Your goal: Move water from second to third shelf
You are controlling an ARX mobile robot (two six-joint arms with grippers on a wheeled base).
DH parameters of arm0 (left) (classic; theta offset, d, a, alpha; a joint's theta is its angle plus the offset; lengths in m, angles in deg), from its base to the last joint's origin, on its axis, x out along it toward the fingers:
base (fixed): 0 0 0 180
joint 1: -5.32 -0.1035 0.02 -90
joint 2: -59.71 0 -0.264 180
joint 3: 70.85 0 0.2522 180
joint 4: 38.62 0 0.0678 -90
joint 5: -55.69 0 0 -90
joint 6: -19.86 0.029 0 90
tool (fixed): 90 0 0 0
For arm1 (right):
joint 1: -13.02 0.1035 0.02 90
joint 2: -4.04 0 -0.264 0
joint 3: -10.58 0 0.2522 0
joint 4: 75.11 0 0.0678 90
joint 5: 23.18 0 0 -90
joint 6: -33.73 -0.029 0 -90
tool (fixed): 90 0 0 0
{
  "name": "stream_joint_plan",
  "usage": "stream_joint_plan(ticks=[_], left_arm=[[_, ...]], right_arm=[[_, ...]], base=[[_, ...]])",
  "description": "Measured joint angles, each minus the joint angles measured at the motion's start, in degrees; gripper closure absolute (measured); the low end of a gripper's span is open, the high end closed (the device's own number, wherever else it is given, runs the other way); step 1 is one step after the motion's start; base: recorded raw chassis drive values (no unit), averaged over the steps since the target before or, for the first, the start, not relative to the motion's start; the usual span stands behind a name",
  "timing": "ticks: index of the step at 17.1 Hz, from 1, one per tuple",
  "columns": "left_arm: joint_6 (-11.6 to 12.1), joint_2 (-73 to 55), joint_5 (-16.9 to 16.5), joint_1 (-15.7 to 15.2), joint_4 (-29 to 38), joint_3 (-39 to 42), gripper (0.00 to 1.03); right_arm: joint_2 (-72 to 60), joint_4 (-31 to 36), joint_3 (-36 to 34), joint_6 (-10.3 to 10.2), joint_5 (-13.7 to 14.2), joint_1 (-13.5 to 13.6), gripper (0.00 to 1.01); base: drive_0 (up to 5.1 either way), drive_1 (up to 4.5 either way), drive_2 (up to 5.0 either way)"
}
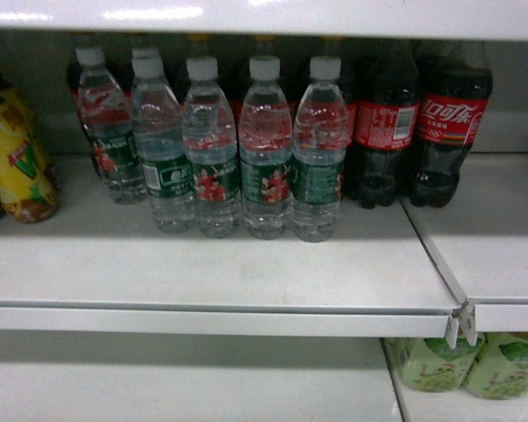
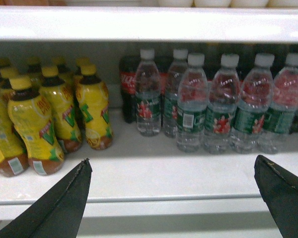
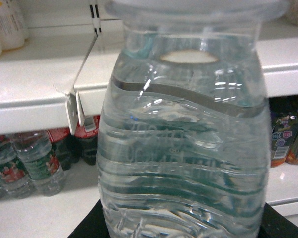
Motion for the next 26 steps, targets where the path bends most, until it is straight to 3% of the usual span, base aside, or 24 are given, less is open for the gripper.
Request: stream_joint_plan(ticks=[26], left_arm=[[0.0, 0.0, 0.07, 0.0, -0.04, -0.02, 0.05]], right_arm=[[0.04, 0.15, 0.11, 0.0, 0.44, -0.33, 0.6]], base=[[0.0, 0.0, 0.0]])
